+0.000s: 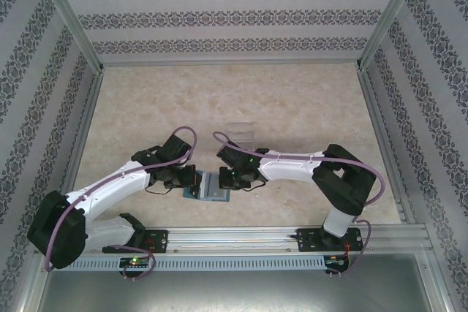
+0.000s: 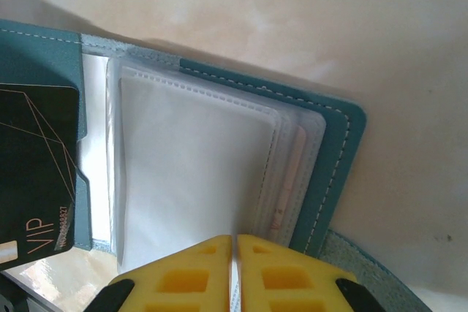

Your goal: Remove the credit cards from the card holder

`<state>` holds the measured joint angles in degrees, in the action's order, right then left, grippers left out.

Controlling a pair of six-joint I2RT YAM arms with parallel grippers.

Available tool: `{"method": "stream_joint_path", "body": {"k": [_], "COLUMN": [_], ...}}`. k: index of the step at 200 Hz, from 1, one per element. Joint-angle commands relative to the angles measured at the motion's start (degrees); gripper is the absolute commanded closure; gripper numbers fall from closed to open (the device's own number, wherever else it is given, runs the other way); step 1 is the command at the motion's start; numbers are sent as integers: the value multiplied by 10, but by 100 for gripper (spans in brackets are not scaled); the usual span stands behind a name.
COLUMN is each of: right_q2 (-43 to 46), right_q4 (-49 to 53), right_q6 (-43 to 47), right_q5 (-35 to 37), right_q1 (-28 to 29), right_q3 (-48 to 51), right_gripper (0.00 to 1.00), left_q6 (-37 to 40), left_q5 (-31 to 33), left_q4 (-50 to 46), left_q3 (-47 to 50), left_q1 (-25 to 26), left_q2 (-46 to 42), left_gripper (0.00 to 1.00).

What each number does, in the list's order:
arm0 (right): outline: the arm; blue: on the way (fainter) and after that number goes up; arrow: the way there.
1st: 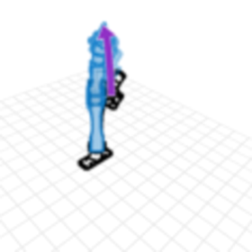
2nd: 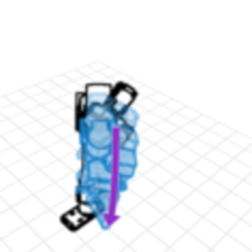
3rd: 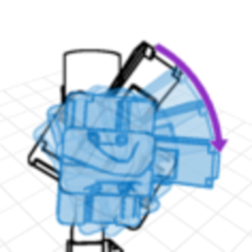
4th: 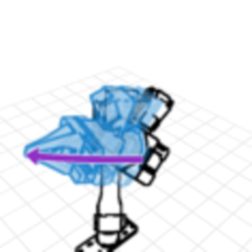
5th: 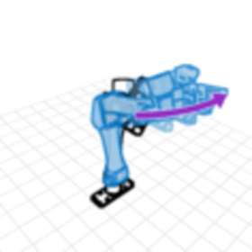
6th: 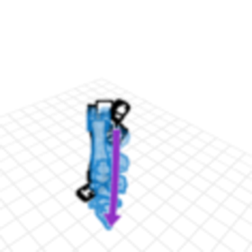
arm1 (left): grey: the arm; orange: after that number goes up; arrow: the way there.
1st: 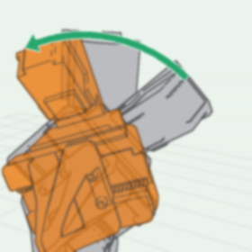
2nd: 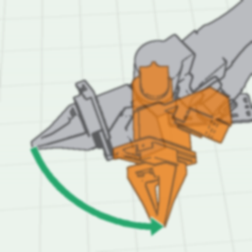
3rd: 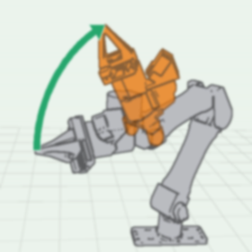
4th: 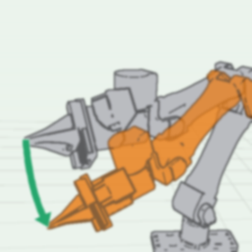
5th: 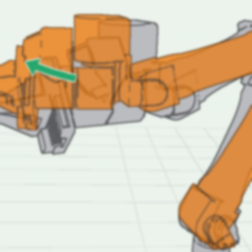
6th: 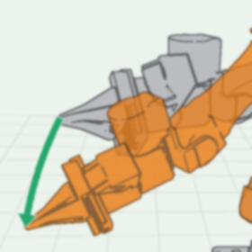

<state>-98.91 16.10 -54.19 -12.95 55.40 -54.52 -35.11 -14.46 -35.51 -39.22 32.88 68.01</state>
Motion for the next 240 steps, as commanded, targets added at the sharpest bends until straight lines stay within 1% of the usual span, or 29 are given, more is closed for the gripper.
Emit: {"method": "stream_joint_path", "body": {"k": [1,30,56,91,109,142,195,240], "right_q2": [-6,-8,-10,-12,-12,-9,6,59], "right_q4": [34,33,32,28,29,26,28,49], "right_q6": [3,3,3,3,3,3,2,9], "right_q5": [15,13,13,13,12,13,18,32], "right_q1": [6,7,7,7,7,6,6,1], "right_q3": [-8,-11,-12,-11,-10,-4,0,2], "right_gripper": [87,87,87,87,87,87,87,86], "left_q6": [11,6,-12,-27,-32,-34,-35,6], "left_q5": [12,8,21,5,1,-2,1,26], "left_q4": [-39,-35,-20,4,13,15,11,-36], "left_q3": [-19,-31,-34,-42,-44,-46,-51,-82], "left_q1": [-2,9,22,37,45,51,51,51], "left_q2": [10,28,41,60,70,81,69,49], "left_gripper": [92,91,90,84,83,88,93,96]}}
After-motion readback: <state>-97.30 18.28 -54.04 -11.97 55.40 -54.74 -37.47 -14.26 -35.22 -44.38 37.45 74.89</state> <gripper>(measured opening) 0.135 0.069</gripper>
